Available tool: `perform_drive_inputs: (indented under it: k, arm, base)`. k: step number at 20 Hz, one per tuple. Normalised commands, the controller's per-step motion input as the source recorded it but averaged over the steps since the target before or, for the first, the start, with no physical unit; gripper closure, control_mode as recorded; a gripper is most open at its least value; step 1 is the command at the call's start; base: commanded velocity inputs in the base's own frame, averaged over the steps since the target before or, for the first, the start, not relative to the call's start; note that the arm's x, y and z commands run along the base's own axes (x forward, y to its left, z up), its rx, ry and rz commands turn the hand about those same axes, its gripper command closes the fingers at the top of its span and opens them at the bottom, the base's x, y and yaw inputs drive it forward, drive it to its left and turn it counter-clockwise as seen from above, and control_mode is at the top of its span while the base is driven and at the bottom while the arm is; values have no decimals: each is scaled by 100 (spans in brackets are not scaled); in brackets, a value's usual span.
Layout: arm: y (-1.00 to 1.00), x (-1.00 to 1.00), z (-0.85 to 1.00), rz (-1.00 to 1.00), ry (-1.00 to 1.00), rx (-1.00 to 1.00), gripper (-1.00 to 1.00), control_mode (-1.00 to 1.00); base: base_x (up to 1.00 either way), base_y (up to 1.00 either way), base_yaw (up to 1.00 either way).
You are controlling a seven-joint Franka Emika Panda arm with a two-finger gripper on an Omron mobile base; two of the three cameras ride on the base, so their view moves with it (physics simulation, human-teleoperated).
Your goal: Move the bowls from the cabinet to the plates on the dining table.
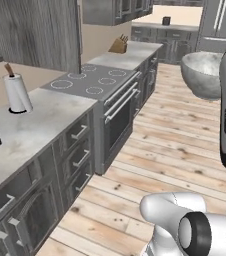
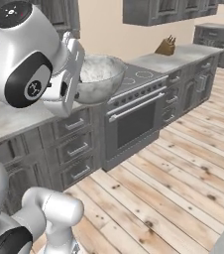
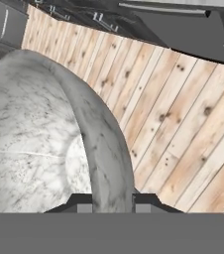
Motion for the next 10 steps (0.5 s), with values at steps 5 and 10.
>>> perform_drive_inputs:
  k: [5,10]
  arm:
    - [0,0,0,0,0,0,100,100]
    - [0,0,0,0,0,0,100,100]
  base:
    - [10,-14,-15]
    - [7,-35,-4]
